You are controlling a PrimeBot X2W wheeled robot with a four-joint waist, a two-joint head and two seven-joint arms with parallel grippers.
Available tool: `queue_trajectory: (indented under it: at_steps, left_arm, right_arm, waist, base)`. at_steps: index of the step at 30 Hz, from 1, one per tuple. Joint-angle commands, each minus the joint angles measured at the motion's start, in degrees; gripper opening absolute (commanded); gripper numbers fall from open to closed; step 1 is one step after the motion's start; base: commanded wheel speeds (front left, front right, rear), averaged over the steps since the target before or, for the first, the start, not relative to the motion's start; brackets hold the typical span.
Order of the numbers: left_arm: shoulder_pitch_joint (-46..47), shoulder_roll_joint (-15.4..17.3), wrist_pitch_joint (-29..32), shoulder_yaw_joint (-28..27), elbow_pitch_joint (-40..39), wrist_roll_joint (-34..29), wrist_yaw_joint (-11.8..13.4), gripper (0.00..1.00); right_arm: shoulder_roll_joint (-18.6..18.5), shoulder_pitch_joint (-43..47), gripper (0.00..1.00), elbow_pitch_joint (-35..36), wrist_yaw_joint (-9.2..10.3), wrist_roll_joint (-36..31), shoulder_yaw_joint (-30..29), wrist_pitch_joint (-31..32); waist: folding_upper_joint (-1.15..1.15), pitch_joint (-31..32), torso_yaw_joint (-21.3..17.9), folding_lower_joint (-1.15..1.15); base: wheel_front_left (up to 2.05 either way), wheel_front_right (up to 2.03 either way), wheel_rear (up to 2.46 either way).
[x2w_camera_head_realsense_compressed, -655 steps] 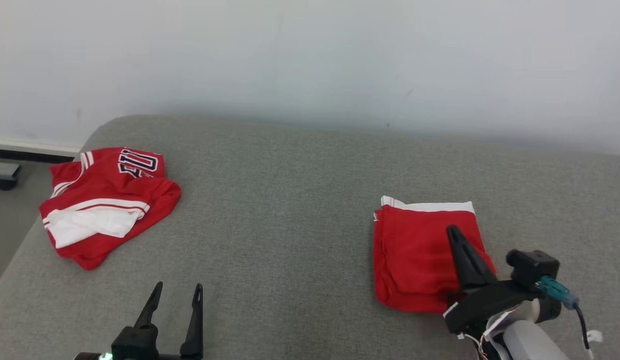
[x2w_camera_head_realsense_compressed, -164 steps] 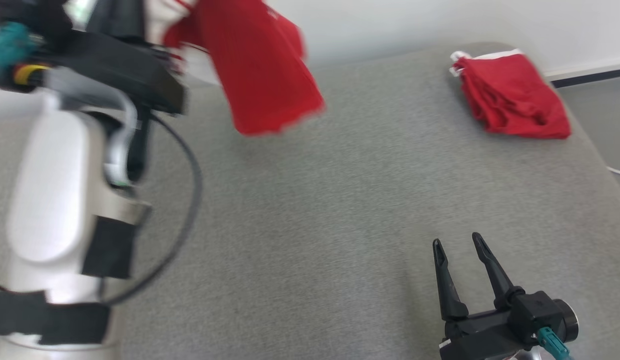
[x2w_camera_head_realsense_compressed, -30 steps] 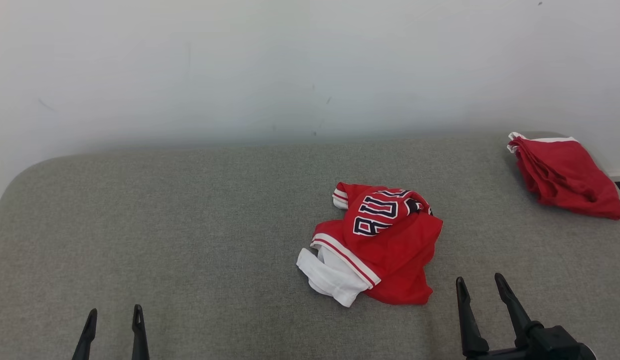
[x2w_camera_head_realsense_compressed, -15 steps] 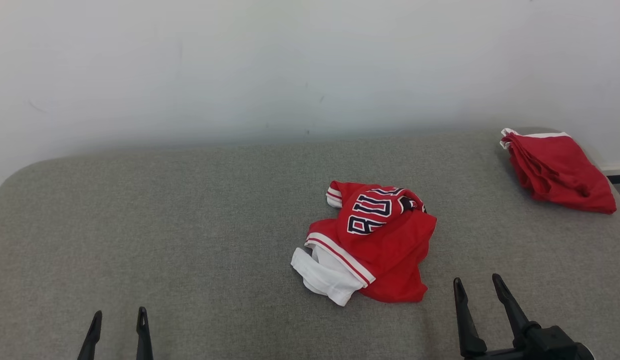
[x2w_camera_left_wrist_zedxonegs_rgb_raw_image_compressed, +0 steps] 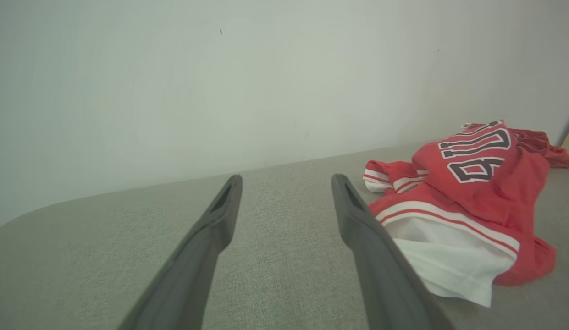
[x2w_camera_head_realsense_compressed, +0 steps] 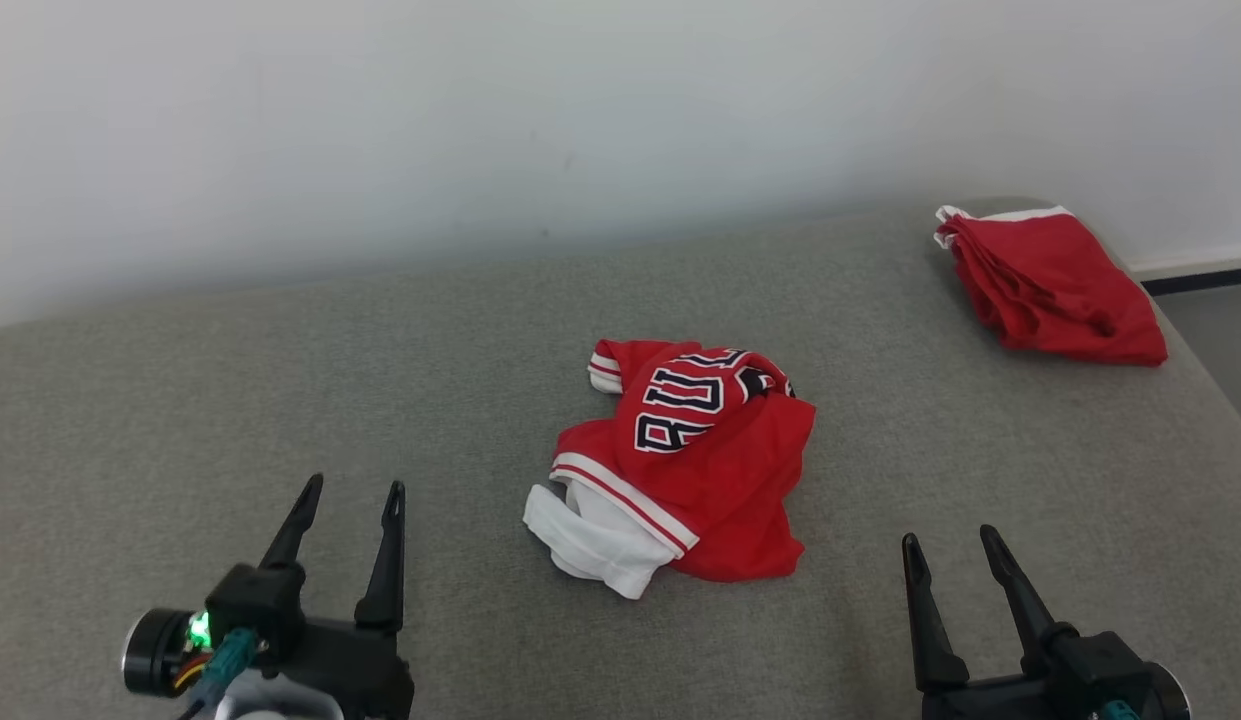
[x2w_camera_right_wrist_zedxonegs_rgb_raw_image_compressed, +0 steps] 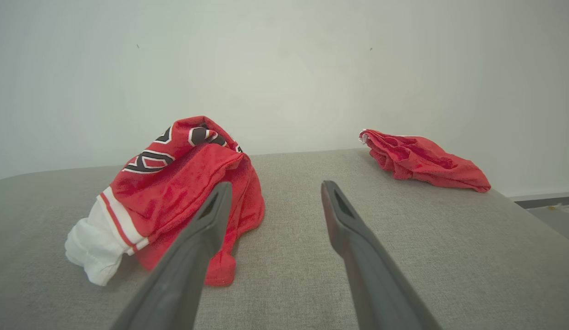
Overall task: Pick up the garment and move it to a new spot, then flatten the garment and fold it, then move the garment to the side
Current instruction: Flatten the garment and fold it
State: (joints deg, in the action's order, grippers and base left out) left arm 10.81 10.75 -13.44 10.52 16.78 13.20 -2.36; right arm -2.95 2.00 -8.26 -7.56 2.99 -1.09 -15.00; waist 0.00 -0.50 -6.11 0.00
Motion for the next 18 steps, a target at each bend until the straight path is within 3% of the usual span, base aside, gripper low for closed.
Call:
queue_trajectory:
  at_steps: [1, 10, 18]
  left_arm:
    - [3.37, -0.20, 0.07, 0.72, 2.47, -0.39, -0.83, 1.00]
    - [12.16, 0.19, 1.19, 3.60, 15.70, 0.19, -3.56, 1.00]
    - [16.23, -0.45, 0.77, 6.52, 24.73, 1.85, -4.62, 1.00]
  right_arm:
    - [0.16, -0.99, 1.00, 0.24, 0.14, 0.50, -0.14, -0.25]
    - [0.17, -2.92, 1.00, 0.18, 0.14, 2.30, 0.12, -0.25]
    - [0.16, -3.61, 1.00, -0.03, 0.14, 3.26, 0.00, -0.25]
  waist:
    - [0.00, -3.13, -3.30, 0.00]
    - [0.00, -7.05, -9.08, 0.00]
    - [0.00, -8.30, -11.74, 0.00]
  base:
    - [0.00, 0.00, 0.00]
    - [0.00, 0.00, 0.00]
    - [0.00, 0.00, 0.00]
